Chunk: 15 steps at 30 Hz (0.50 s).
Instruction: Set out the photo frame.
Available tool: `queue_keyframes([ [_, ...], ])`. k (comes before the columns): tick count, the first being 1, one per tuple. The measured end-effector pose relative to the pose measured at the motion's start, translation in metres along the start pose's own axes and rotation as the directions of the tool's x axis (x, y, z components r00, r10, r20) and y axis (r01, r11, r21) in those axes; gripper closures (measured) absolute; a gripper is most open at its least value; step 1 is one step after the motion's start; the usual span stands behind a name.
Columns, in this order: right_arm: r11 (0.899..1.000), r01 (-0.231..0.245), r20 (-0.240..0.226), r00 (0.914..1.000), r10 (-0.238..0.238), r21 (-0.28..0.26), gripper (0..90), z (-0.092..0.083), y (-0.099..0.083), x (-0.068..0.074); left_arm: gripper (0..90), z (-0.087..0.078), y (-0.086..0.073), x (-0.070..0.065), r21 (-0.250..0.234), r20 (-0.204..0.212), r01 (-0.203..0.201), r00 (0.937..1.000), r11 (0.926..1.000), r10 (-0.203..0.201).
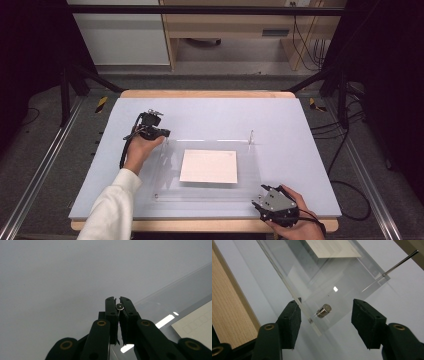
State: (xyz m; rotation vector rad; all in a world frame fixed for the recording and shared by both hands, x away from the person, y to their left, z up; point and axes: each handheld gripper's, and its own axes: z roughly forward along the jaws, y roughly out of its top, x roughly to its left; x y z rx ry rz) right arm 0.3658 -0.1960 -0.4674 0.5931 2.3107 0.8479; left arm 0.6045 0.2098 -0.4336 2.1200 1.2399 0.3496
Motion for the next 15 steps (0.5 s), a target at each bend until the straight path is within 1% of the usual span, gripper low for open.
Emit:
queue_keyframes([
  [3, 1.000, -0.001, -0.006, 1.0000, 0.001, 0.002, 45.1, -0.0003, 0.0004, 0.0003, 84.7, 0.0000, -0.0008, 0.0003, -0.006, 0.001, 0.001, 1.0000, 1.0000, -0.001],
  [7, 1.000, 0.011, 0.001, 0.9999, -0.011, 0.009, 45.8, -0.0002, 0.0009, 0.0004, 84.5, -0.0005, -0.0017, 0.0003, -0.010, 0.001, 0.000, 1.0000, 1.0000, 0.000],
  [15, 1.000, 0.010, 0.009, 0.9999, -0.010, 0.012, 46.7, -0.0012, 0.0020, 0.0013, 84.4, -0.0004, -0.0022, 0.0004, -0.014, 0.004, 0.000, 1.0000, 0.9999, 0.000],
])
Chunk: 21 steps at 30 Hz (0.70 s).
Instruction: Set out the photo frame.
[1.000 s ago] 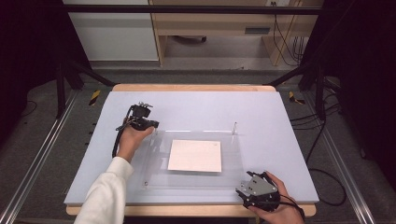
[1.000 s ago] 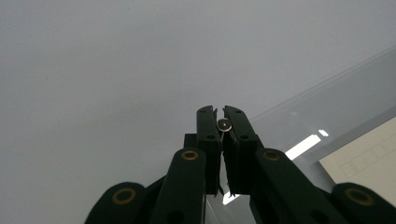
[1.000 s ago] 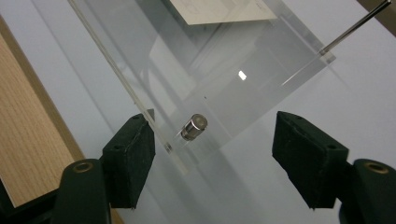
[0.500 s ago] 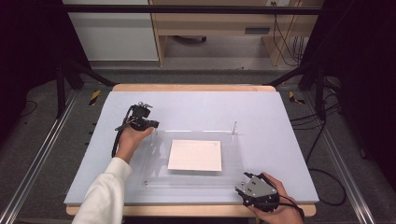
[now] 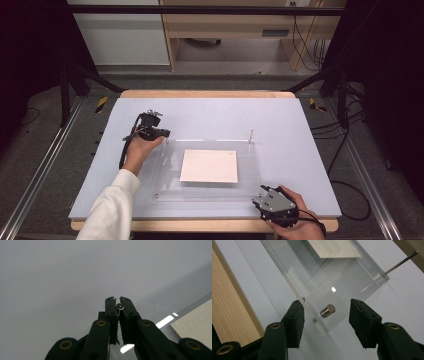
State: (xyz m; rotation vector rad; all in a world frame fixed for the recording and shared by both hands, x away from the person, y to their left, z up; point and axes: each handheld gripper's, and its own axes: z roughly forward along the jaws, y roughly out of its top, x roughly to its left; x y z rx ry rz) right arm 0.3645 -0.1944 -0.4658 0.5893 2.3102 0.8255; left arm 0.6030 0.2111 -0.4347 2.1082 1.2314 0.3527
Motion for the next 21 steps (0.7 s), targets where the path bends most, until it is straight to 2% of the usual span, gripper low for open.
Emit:
queue_keyframes([
  [3, 1.000, 0.000, 0.000, 1.0000, 0.000, 0.001, 47.1, 0.000, 0.001, 0.000, 83.6, 0.000, -0.001, 0.000, -0.006, -0.007, -0.011, 0.9999, 0.9999, 0.011],
  [6, 1.000, 0.002, 0.002, 1.0000, -0.002, 0.006, 47.3, -0.001, 0.001, 0.000, 73.1, 0.001, -0.005, -0.001, -0.022, -0.026, -0.025, 0.9994, 0.9995, 0.024],
  [8, 1.000, 0.004, 0.003, 1.0000, -0.004, 0.010, 47.4, -0.001, 0.001, 0.001, 68.4, -0.002, -0.007, -0.003, -0.059, -0.036, -0.042, 0.9986, 0.9974, 0.040],
  [11, 1.000, -0.002, 0.002, 1.0000, 0.002, 0.009, 47.4, -0.001, 0.002, 0.000, 56.3, -0.011, -0.008, -0.007, -0.115, -0.069, -0.073, 0.9955, 0.9906, 0.065],
  [14, 1.000, -0.001, 0.003, 1.0000, 0.001, 0.011, 47.5, -0.001, 0.002, 0.000, 51.1, -0.023, -0.010, -0.015, -0.146, -0.081, -0.119, 0.9909, 0.9821, 0.108],
  [17, 1.000, -0.008, 0.005, 1.0000, 0.008, 0.012, 47.7, -0.002, 0.003, 0.001, 46.9, -0.038, -0.016, -0.027, -0.184, -0.080, -0.172, 0.9839, 0.9677, 0.160],
  [19, 1.000, -0.011, 0.006, 0.9999, 0.011, 0.008, 47.9, -0.002, 0.003, 0.000, 43.9, -0.049, -0.022, -0.037, -0.210, -0.076, -0.210, 0.9773, 0.9550, 0.198],
  [21, 1.000, -0.011, 0.006, 0.9999, 0.011, 0.005, 48.0, -0.003, 0.003, 0.000, 40.1, -0.057, -0.029, -0.044, -0.225, -0.070, -0.230, 0.9729, 0.9466, 0.220],
])
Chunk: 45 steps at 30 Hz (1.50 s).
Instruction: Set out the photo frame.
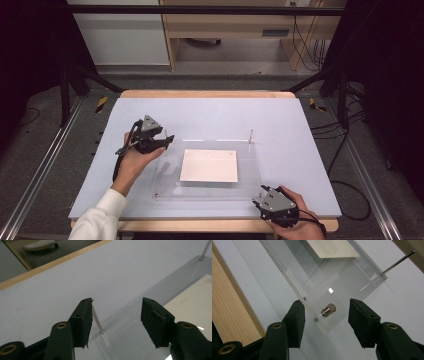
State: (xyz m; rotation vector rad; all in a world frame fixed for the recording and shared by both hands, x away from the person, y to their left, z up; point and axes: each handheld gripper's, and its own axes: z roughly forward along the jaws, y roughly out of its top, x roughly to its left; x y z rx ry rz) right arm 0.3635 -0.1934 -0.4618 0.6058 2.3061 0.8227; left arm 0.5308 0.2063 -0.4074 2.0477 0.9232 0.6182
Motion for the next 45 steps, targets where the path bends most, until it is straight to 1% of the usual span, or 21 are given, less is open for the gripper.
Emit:
queue_keyframes([
  [1, 1.000, 0.002, 0.001, 1.0000, -0.002, 0.003, 48.1, 0.000, 0.000, 0.000, 39.0, -0.007, -0.002, -0.006, -0.015, 0.010, -0.013, 0.9999, 0.9998, 0.013],
  [4, 1.000, -0.005, 0.004, 1.0000, 0.005, 0.000, 48.4, -0.001, 0.001, 0.000, 34.5, -0.021, -0.006, -0.019, -0.034, 0.031, -0.047, 0.9984, 0.9983, 0.048],
  [6, 1.000, -0.013, 0.002, 0.9999, 0.013, -0.003, 48.6, -0.002, 0.001, 0.000, 32.6, -0.033, -0.009, -0.029, -0.043, 0.040, -0.099, 0.9941, 0.9942, 0.101],
  [8, 1.000, -0.014, 0.008, 0.9999, 0.014, -0.004, 49.0, -0.003, 0.002, 0.000, 28.4, -0.041, -0.012, -0.037, -0.047, 0.046, -0.124, 0.9909, 0.9912, 0.126],
  [10, 1.000, -0.018, 0.010, 0.9998, 0.018, -0.006, 49.2, -0.003, 0.002, 0.000, 23.1, -0.048, -0.017, -0.044, -0.040, 0.055, -0.135, 0.9890, 0.9900, 0.137],
  [12, 1.000, -0.016, 0.007, 0.9998, 0.016, -0.008, 49.4, -0.004, 0.002, -0.001, 20.4, -0.054, -0.023, -0.051, -0.029, 0.075, -0.157, 0.9845, 0.9872, 0.158],
  [15, 1.000, -0.018, 0.009, 0.9998, 0.019, -0.007, 49.7, -0.005, 0.003, -0.001, 17.3, -0.060, -0.032, -0.062, -0.032, 0.092, -0.177, 0.9796, 0.9838, 0.179],
  [16, 1.000, -0.024, 0.009, 0.9997, 0.024, -0.011, 49.8, -0.005, 0.003, -0.001, 16.6, -0.062, -0.034, -0.066, -0.032, 0.090, -0.191, 0.9769, 0.9810, 0.194],
  [17, 1.000, -0.025, 0.009, 0.9997, 0.025, -0.012, 49.8, -0.005, 0.003, -0.002, 16.0, -0.064, -0.037, -0.069, -0.030, 0.087, -0.216, 0.9721, 0.9760, 0.218],
  [18, 1.000, -0.029, 0.009, 0.9995, 0.029, -0.013, 49.8, -0.006, 0.004, -0.002, 15.3, -0.065, -0.038, -0.071, -0.030, 0.088, -0.223, 0.9704, 0.9744, 0.225],
  [19, 0.999, -0.031, 0.009, 0.9995, 0.031, -0.014, 49.9, -0.006, 0.004, -0.002, 14.5, -0.066, -0.040, -0.073, -0.031, 0.097, -0.222, 0.9696, 0.9745, 0.224],
  [22, 0.999, -0.037, 0.015, 0.9992, 0.037, -0.019, 50.4, -0.007, 0.004, -0.002, 13.4, -0.068, -0.047, -0.075, -0.034, 0.103, -0.213, 0.9712, 0.9765, 0.215],
  [25, 0.999, -0.044, 0.015, 0.9989, 0.045, -0.028, 50.6, -0.008, 0.005, -0.003, 12.8, -0.072, -0.052, -0.077, -0.028, 0.106, -0.223, 0.9687, 0.9744, 0.225],
  [26, 0.998, -0.049, 0.016, 0.9987, 0.049, -0.029, 50.6, -0.008, 0.005, -0.003, 12.8, -0.074, -0.053, -0.077, -0.025, 0.107, -0.231, 0.9668, 0.9726, 0.232],
  [27, 0.998, -0.047, 0.016, 0.9987, 0.048, -0.031, 50.7, -0.009, 0.005, -0.004, 12.7, -0.076, -0.054, -0.079, -0.032, 0.105, -0.229, 0.9672, 0.9729, 0.231],
  [30, 0.998, -0.051, 0.019, 0.9985, 0.052, -0.037, 50.9, -0.010, 0.006, -0.004, 12.8, -0.082, -0.055, -0.081, -0.042, 0.108, -0.236, 0.9648, 0.9708, 0.240],
  [32, 0.997, -0.060, 0.017, 0.9980, 0.060, -0.042, 50.9, -0.010, 0.007, -0.005, 12.7, -0.086, -0.055, -0.083, -0.047, 0.106, -0.250, 0.9615, 0.9672, 0.253],
  [35, 0.997, -0.064, 0.018, 0.9978, 0.064, -0.039, 50.9, -0.011, 0.007, -0.006, 12.4, -0.088, -0.056, -0.084, -0.054, 0.107, -0.252, 0.9607, 0.9663, 0.256],
  [39, 0.997, -0.071, 0.018, 0.9973, 0.072, -0.042, 51.1, -0.011, 0.009, -0.006, 11.9, -0.091, -0.058, -0.084, -0.052, 0.105, -0.266, 0.9569, 0.9624, 0.271],
  [44, 0.994, -0.093, 0.018, 0.9954, 0.094, -0.051, 51.3, -0.014, 0.012, -0.008, 11.8, -0.092, -0.060, -0.085, -0.055, 0.105, -0.277, 0.9539, 0.9594, 0.281],
  [45, 0.994, -0.092, 0.016, 0.9955, 0.093, -0.055, 51.3, -0.014, 0.012, -0.008, 11.7, -0.092, -0.060, -0.086, -0.061, 0.106, -0.273, 0.9548, 0.9602, 0.278],
])
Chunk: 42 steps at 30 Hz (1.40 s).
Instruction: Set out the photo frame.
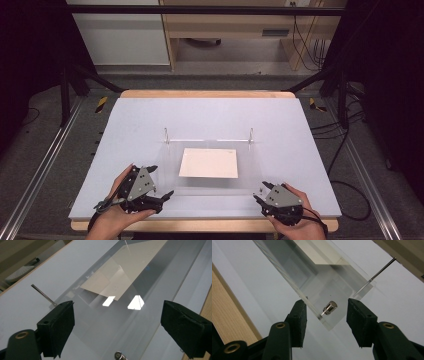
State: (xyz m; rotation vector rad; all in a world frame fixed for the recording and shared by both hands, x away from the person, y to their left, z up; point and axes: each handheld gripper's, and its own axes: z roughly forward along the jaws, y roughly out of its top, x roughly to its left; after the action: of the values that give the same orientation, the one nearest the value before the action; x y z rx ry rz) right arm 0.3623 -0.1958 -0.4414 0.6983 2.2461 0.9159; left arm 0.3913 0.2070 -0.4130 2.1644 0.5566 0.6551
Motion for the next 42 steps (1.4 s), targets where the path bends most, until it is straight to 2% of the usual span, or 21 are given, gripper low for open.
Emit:
queue_keyframes([
  [6, 1.000, -0.009, 0.002, 1.0000, 0.009, 0.005, 51.5, -0.001, 0.002, -0.001, 11.7, 0.000, -0.001, -0.002, 0.004, 0.001, -0.014, 0.9999, 0.9999, 0.014],
  [9, 1.000, -0.009, 0.000, 1.0000, 0.009, 0.006, 51.6, -0.001, 0.003, -0.001, 11.8, 0.002, -0.002, -0.004, 0.023, 0.001, -0.044, 0.9990, 0.9987, 0.044],
  [17, 0.999, -0.029, -0.008, 0.9995, 0.029, 0.017, 51.9, -0.004, 0.008, -0.004, 13.2, 0.005, -0.004, -0.009, 0.041, 0.025, -0.088, 0.9959, 0.9953, 0.087],
  [23, 0.999, -0.043, -0.018, 0.9989, 0.043, 0.026, 51.9, -0.006, 0.011, -0.006, 18.1, 0.005, -0.001, -0.014, 0.036, 0.036, -0.126, 0.9915, 0.9913, 0.125],
  [28, 0.998, -0.050, -0.020, 0.9985, 0.050, 0.040, 52.0, -0.007, 0.015, -0.008, 27.3, 0.006, 0.001, -0.019, 0.018, 0.044, -0.146, 0.9885, 0.9891, 0.145],
  [31, 0.997, -0.057, -0.025, 0.9980, 0.058, 0.044, 52.0, -0.007, 0.017, -0.009, 31.1, 0.009, 0.002, -0.021, 0.024, 0.047, -0.159, 0.9864, 0.9870, 0.158],
  [37, 0.996, -0.062, -0.038, 0.9972, 0.065, 0.058, 52.0, -0.008, 0.020, -0.011, 35.1, 0.015, 0.005, -0.027, 0.036, 0.039, -0.196, 0.9800, 0.9799, 0.195],
  [42, 0.996, -0.070, -0.037, 0.9967, 0.072, 0.051, 52.0, -0.009, 0.021, -0.013, 39.1, 0.021, 0.005, -0.029, 0.056, 0.015, -0.220, 0.9755, 0.9740, 0.219],
])
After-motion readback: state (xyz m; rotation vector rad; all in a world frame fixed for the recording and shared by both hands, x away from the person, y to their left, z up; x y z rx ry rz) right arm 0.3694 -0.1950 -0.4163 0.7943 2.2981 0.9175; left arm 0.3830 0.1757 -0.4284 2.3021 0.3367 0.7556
